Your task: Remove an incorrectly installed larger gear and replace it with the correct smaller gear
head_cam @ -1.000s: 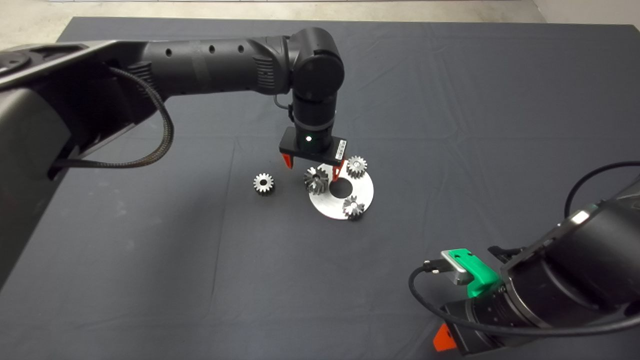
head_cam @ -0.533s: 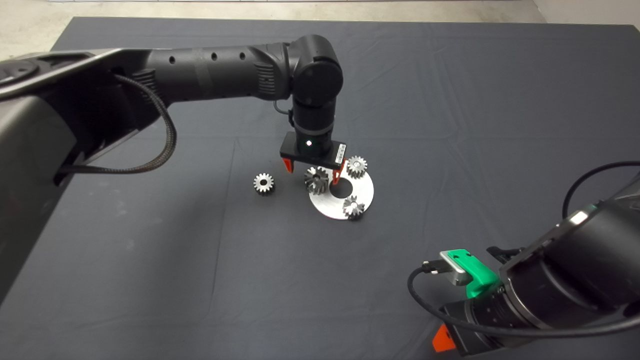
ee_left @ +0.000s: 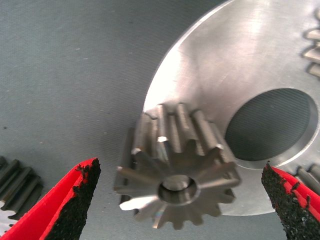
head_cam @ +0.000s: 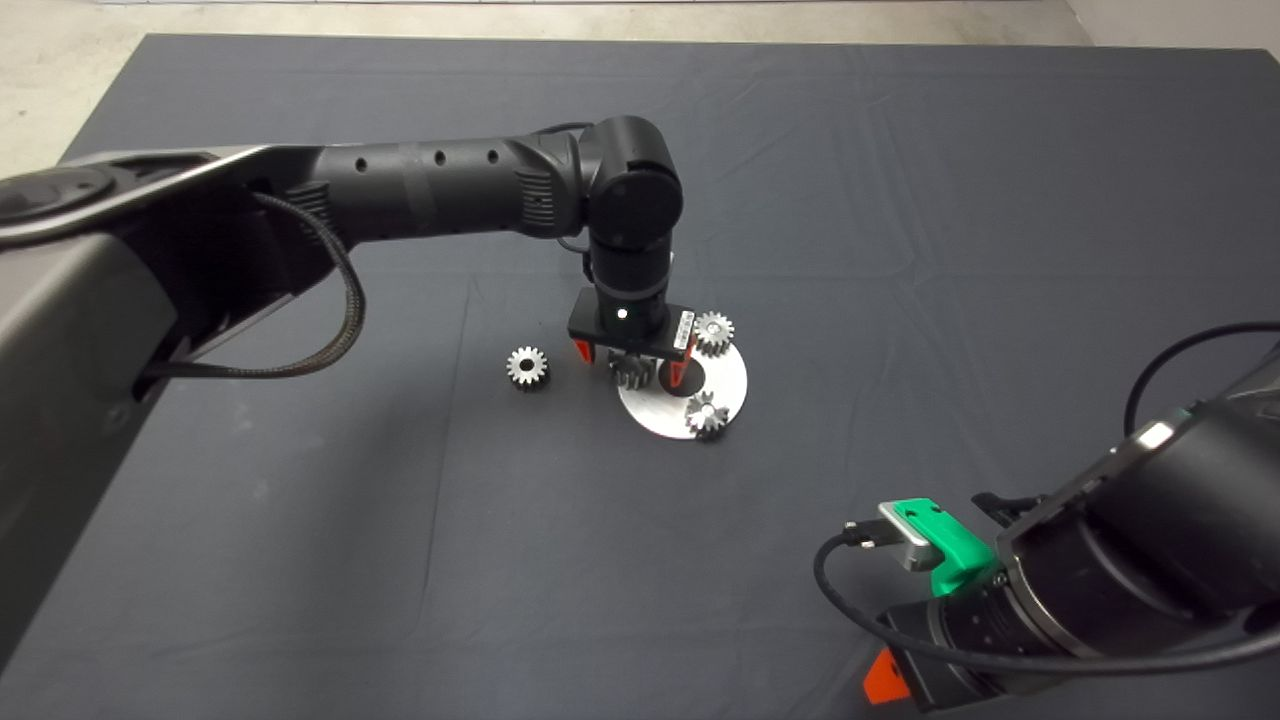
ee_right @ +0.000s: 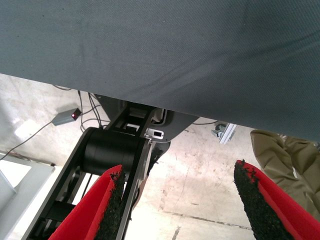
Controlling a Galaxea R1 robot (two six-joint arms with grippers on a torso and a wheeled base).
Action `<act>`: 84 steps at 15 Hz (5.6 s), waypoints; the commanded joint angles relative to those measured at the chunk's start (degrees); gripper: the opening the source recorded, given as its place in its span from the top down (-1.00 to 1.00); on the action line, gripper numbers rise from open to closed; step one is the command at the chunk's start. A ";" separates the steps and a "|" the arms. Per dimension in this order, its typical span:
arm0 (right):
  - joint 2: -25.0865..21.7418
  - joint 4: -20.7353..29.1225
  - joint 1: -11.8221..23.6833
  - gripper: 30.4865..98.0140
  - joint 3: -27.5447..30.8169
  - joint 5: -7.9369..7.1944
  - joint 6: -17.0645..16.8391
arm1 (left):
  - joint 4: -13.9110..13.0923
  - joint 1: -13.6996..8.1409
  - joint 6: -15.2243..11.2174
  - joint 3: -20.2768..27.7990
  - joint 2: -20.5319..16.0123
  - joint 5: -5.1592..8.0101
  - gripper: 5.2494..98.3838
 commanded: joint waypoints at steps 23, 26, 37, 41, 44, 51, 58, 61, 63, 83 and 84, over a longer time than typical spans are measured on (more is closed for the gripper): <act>-0.41 1.84 1.10 0.17 0.15 -7.08 -0.24 | 0.52 -1.76 1.56 -1.45 0.28 0.10 -0.61; -0.50 1.91 1.10 0.17 0.15 -7.08 -0.24 | 0.52 -0.88 1.56 -1.53 0.28 0.09 -0.61; -0.15 1.84 1.10 0.17 0.06 -7.08 -0.24 | 1.92 -0.44 1.65 -1.45 0.28 0.18 -0.44; -0.15 1.84 1.10 0.17 0.08 -7.08 -0.24 | 2.99 -0.44 1.74 -1.36 0.28 0.18 -0.40; -0.15 1.83 1.10 0.17 0.07 -7.08 -0.24 | 3.77 -0.44 1.83 -1.36 0.28 0.18 -0.40; -0.33 1.83 1.10 0.17 0.06 -7.08 -0.24 | 3.86 0.00 2.17 -1.45 0.28 0.18 -0.25; -0.46 1.83 1.10 0.17 0.06 -7.08 -0.24 | 3.82 0.00 2.44 -1.53 0.28 0.36 -0.07; -0.50 1.83 1.10 0.17 0.06 -7.08 -0.24 | 3.86 0.00 2.44 -1.53 0.28 0.40 0.02; -0.42 1.83 1.10 0.17 0.06 -7.08 -0.24 | 3.77 0.00 2.44 -1.45 0.28 0.44 0.02; -0.85 1.75 1.10 0.17 -2.13 -7.08 -3.23 | 2.37 0.18 3.67 -2.06 0.28 1.68 0.05; -0.85 1.75 1.10 0.17 -2.13 -7.08 -3.23 | 1.40 0.18 3.58 -2.06 0.28 1.76 0.05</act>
